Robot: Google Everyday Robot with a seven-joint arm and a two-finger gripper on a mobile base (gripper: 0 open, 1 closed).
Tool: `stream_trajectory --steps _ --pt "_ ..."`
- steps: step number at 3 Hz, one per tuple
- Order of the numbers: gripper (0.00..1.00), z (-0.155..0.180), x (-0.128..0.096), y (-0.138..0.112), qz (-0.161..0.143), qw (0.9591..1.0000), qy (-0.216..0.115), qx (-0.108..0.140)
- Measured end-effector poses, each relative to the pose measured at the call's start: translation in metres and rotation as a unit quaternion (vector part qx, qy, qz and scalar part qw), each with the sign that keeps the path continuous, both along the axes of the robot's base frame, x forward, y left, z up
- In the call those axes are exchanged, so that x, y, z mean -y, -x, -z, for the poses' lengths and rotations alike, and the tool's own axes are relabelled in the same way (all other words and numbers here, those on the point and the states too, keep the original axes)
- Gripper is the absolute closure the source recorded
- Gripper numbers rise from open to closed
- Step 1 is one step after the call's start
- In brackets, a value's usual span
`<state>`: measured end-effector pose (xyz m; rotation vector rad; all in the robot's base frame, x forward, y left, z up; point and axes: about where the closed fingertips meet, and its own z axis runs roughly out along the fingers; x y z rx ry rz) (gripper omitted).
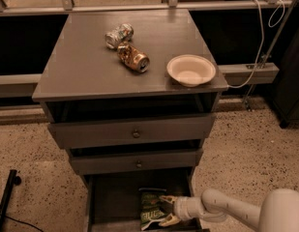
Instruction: Pick green jalapeno chip bag from bottom drawer and place on counter
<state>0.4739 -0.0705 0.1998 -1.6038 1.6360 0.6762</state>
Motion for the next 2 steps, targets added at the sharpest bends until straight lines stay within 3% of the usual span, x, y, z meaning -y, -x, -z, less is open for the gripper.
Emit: stream_trajectory --steps 1,2 --pt "0.25 0.0123 0.0063 0.0027 0.002 0.9999 0.013 -0.003" --pt "0.38 0.0194 0.0119 0.0067 0.006 0.9997 0.023 0.007"
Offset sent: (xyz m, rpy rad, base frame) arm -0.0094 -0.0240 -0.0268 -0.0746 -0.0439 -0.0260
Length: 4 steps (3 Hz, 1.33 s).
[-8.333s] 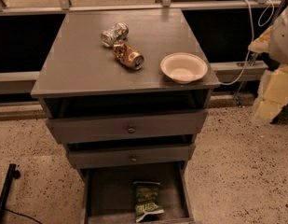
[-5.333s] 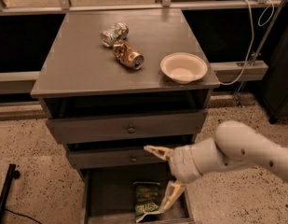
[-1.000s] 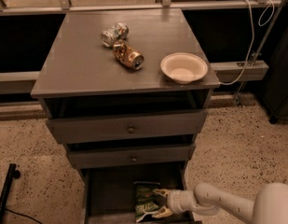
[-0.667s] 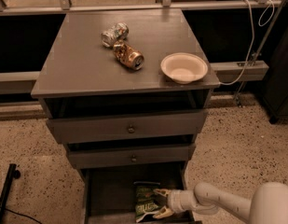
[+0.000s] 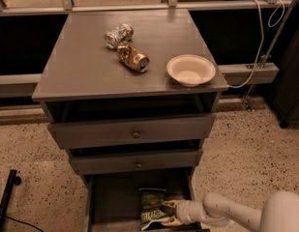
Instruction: Pick green jalapeno chip bag from bottom drawer and place on counter
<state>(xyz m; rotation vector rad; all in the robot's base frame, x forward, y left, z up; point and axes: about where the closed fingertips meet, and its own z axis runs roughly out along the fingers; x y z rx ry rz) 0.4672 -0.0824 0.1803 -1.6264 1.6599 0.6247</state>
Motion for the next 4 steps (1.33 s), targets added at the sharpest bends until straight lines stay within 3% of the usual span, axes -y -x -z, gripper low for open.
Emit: stream_trajectory --steps 1,2,3,4 --pt "0.55 0.007 0.003 0.003 0.002 0.9999 0.007 0.007" --pt "0.79 0.008 0.000 0.006 -0.002 0.9998 0.007 0.018" --pt "0.99 -0.034 -0.011 0.002 -0.024 0.9968 -0.003 0.076" --pt "1.00 -0.121 -0.056 0.003 -0.099 0.9835 -0.037 0.147"
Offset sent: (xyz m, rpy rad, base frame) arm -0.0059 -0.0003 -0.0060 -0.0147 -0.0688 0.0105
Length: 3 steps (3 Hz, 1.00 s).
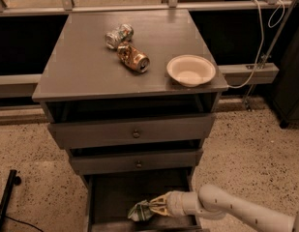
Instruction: Pick green jalapeno chip bag from bottom drawer and place on counter
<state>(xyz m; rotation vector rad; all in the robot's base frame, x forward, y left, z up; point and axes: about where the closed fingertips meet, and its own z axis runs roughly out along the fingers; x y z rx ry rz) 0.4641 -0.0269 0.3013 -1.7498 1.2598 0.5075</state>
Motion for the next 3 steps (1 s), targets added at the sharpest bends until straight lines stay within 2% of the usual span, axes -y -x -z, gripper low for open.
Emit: stream_trajectory --steps 1,2,3 --pt "1.00 -0.081 -0.047 0.005 -0.081 0.9955 -0.018 0.044" --pt "1.00 -0.156 -0.097 0.017 -0.157 0.9842 0.002 0.081" --pt "1.00 -0.200 -0.122 0.017 -0.178 0.9773 0.047 0.104"
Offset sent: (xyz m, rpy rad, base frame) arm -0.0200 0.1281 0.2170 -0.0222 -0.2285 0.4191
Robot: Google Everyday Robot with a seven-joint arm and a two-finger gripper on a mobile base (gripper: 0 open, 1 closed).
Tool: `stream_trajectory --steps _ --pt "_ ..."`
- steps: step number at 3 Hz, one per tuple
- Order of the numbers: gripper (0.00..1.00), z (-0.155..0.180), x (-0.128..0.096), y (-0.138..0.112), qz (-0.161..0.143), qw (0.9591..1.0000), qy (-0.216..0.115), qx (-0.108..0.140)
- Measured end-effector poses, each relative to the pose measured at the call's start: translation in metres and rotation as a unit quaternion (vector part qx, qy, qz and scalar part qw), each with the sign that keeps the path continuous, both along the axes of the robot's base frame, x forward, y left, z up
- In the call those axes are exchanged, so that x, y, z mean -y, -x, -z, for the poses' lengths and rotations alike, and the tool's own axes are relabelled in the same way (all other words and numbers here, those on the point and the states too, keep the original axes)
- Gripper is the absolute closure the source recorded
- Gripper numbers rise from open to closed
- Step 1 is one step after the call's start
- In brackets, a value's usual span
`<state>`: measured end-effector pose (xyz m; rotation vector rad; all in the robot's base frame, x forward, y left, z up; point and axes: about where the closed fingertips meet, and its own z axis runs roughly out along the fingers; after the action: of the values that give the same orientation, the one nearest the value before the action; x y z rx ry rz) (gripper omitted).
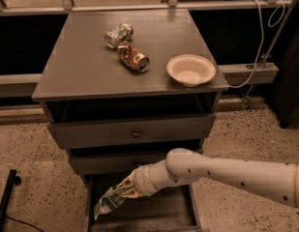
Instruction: Pick green jalapeno chip bag from bottom drawer and place on counter
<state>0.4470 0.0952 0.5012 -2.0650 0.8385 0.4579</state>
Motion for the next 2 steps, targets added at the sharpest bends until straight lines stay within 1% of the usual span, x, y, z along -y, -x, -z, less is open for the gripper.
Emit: stream_trajectory --steps 1,2 --pt "1.00 -0.0137 0.0002 -0.0052 -0.001 0.9999 0.007 0.013" --pt "1.00 -0.0219 -0.0035 -0.0071 -0.004 0.9999 -0.011 0.008"
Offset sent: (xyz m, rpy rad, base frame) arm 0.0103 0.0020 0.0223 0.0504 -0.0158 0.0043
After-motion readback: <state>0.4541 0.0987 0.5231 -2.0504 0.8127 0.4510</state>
